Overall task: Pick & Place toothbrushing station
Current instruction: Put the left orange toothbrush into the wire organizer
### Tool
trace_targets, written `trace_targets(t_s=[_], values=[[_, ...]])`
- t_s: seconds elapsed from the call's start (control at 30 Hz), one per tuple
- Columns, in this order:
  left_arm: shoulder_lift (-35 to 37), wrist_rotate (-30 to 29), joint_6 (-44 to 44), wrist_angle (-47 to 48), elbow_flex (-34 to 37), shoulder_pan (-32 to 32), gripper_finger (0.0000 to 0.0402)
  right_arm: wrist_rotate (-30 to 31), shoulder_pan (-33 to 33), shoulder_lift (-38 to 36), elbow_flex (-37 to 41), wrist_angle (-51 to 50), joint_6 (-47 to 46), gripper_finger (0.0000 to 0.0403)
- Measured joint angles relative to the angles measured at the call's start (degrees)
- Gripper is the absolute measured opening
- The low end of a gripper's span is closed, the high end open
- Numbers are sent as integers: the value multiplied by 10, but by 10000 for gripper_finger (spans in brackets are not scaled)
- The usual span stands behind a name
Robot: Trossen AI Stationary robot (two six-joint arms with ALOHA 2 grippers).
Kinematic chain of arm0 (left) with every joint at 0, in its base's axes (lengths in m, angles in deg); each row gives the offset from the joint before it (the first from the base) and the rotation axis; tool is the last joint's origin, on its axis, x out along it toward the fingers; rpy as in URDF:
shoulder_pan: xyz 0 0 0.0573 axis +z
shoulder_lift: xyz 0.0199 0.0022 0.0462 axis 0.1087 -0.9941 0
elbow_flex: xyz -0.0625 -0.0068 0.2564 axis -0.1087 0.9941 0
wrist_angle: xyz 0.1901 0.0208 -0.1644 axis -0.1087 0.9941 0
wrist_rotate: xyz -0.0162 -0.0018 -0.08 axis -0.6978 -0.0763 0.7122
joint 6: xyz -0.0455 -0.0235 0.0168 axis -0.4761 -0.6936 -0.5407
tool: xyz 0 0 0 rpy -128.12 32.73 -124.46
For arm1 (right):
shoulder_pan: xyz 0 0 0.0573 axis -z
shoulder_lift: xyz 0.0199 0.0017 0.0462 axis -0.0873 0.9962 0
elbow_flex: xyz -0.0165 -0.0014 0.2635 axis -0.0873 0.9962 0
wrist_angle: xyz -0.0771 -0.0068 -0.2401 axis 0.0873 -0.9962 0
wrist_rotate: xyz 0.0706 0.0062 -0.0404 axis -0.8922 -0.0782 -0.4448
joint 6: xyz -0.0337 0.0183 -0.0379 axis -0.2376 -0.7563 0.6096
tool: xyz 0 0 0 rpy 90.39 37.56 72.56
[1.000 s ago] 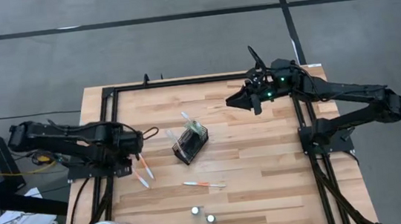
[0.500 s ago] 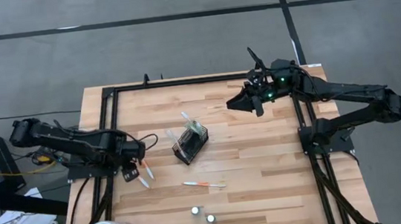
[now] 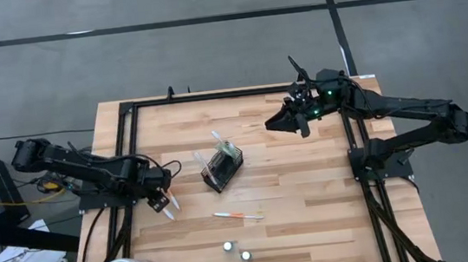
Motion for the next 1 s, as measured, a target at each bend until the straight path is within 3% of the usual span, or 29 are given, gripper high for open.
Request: trace_targets(t_s=[0.1,0.3,0.53,0.67,0.83,1.0], values=[[-13,22,-21,-23,23,0,131,0,0,0,0,0,-1,133],[-38,40,-35,-65,45,-4,13,-9,0,0,0,0,-6,132],[-79,59,-51,-158,46,-3,1,-16,0,0,0,0,-6,132],[-98,41,-43,-193,34,2,1,-16,5,0,0,0,-5,132],[-118,4,-16,-217,24,47,1,-17,19,0,0,0,-1,133],[-131,-4,-52,-217,22,100,1,-30,34,0,0,0,0,133]])
